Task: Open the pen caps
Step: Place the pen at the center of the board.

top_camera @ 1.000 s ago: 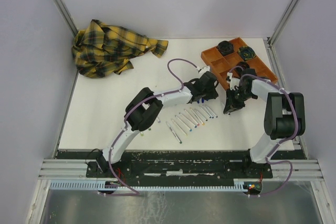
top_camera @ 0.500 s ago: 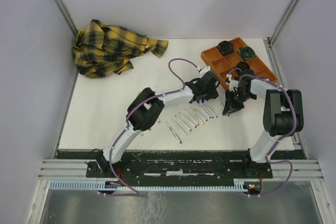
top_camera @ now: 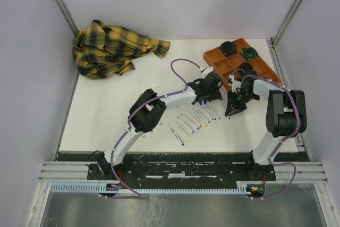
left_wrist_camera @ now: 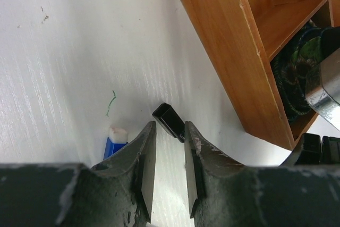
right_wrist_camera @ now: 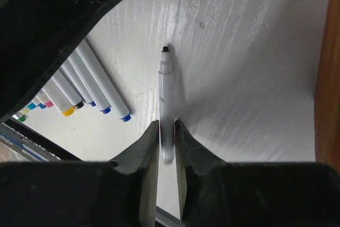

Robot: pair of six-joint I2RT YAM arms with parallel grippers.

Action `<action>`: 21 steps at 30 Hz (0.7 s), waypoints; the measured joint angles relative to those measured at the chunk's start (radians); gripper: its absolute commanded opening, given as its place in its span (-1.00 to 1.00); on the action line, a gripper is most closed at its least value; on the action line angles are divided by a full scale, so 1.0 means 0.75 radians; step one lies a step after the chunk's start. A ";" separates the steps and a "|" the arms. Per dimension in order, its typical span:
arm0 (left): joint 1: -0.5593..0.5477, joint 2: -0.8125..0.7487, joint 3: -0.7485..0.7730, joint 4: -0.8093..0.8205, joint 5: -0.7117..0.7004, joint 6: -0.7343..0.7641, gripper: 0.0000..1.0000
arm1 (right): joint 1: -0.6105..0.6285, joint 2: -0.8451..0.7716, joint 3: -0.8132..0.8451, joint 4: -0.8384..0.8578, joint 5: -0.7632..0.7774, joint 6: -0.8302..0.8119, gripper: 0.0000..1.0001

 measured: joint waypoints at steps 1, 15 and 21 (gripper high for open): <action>0.000 0.000 0.003 -0.002 0.001 0.000 -0.32 | 0.000 0.001 0.002 -0.002 -0.001 0.001 -0.48; -0.001 -0.099 -0.087 0.004 -0.037 0.002 -0.32 | 0.000 0.001 0.004 -0.005 -0.001 0.009 -0.38; -0.002 -0.451 -0.405 0.121 -0.077 0.043 -0.32 | 0.000 -0.030 0.005 -0.006 0.002 -0.002 -0.33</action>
